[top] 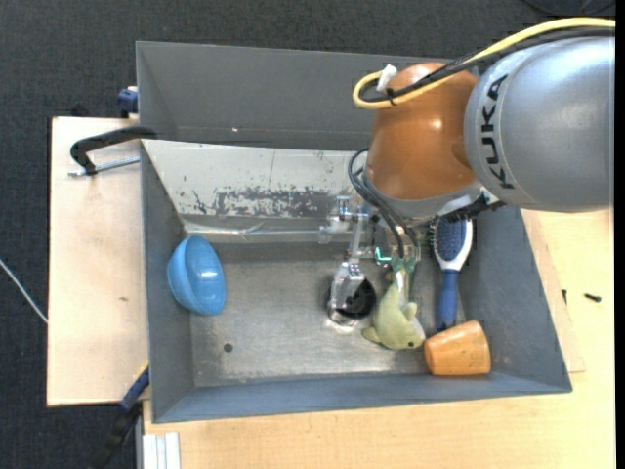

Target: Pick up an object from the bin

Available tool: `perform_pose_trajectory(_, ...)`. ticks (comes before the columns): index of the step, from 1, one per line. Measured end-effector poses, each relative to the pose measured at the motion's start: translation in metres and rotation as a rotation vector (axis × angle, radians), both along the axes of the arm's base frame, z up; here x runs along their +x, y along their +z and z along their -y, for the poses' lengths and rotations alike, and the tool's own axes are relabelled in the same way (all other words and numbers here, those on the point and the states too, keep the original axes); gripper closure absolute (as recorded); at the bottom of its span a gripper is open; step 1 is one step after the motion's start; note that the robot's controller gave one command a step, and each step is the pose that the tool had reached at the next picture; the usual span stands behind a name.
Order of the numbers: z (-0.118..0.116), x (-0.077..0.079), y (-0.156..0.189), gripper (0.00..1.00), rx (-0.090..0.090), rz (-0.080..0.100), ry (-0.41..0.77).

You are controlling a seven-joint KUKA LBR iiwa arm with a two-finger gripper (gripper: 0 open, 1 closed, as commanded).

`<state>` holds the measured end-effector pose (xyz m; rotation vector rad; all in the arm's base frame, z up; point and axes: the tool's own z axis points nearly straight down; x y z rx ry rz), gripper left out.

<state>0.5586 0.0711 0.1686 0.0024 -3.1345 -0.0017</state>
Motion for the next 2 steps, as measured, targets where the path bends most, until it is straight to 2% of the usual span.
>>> perform_pose_trajectory(1, 0.056, -0.042, -0.037, 0.0, -0.001, 0.002, 0.172)
perform_pose_trajectory(2, 0.055, -0.003, -0.091, 0.0, 0.001, 0.031, 0.379)
